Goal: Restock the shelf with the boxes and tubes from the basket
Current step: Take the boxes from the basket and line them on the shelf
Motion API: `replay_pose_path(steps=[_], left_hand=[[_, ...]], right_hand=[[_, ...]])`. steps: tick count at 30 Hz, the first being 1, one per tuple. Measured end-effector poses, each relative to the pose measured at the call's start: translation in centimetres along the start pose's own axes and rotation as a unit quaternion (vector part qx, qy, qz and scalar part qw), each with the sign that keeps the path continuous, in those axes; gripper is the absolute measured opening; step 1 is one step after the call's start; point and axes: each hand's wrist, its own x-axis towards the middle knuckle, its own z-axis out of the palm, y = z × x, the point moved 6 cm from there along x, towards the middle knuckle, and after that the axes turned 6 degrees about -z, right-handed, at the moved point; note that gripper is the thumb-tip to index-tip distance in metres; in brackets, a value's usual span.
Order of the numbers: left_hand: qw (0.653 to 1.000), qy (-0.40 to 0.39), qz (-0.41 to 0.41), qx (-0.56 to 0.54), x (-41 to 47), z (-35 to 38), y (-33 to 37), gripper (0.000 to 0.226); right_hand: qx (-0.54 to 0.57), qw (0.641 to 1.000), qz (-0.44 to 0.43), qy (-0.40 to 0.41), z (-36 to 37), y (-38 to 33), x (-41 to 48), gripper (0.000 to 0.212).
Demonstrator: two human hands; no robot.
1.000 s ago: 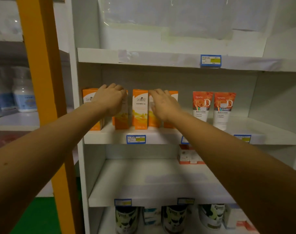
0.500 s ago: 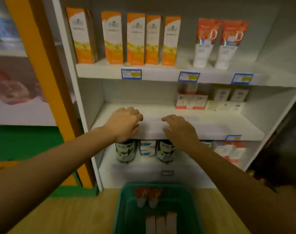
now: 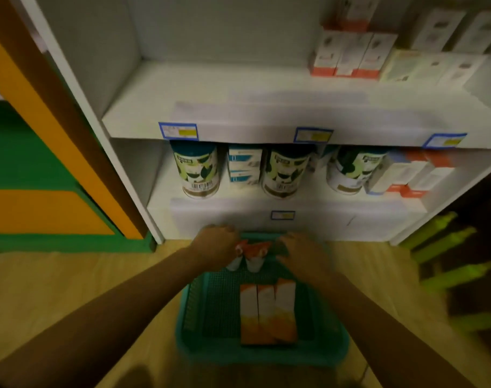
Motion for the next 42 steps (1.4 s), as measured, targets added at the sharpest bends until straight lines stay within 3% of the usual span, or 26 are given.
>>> replay_pose_path(steps=[6,9,13,18,24,28,34,42], left_hand=[[0.993,-0.118,-0.007,-0.026,2.1,9.3,1.2,0.039],[0.987,-0.157,-0.012,-0.022,2.9,12.5,1.7,0.038],[0.981,-0.189,-0.035,-0.029,3.9,15.9,1.8,0.038],[0.975,-0.209,-0.053,-0.053,4.7,18.8,1.6,0.042],[0.972,-0.216,-0.070,-0.055,5.1,20.5,1.5,0.046],[0.971,-0.216,-0.079,-0.064,5.6,20.9,1.8,0.053],[0.971,-0.219,-0.053,-0.075,6.6,21.1,3.6,0.065],[0.969,-0.223,-0.054,-0.092,6.7,21.3,3.3,0.070]], right_hand=[[0.025,0.989,0.063,-0.130,9.3,4.3,0.9,0.070],[0.045,0.982,0.110,-0.148,12.5,5.9,1.2,0.081],[0.070,0.978,0.136,-0.140,14.9,7.2,2.2,0.086],[0.058,0.963,0.127,-0.230,17.3,8.6,3.2,0.106],[0.000,0.960,0.111,-0.257,17.4,8.8,3.2,0.113],[-0.033,0.967,0.093,-0.233,16.2,8.3,2.5,0.108],[0.028,0.979,0.094,-0.179,14.3,7.8,1.2,0.072],[0.022,0.982,0.076,-0.170,13.2,7.8,0.7,0.064]])
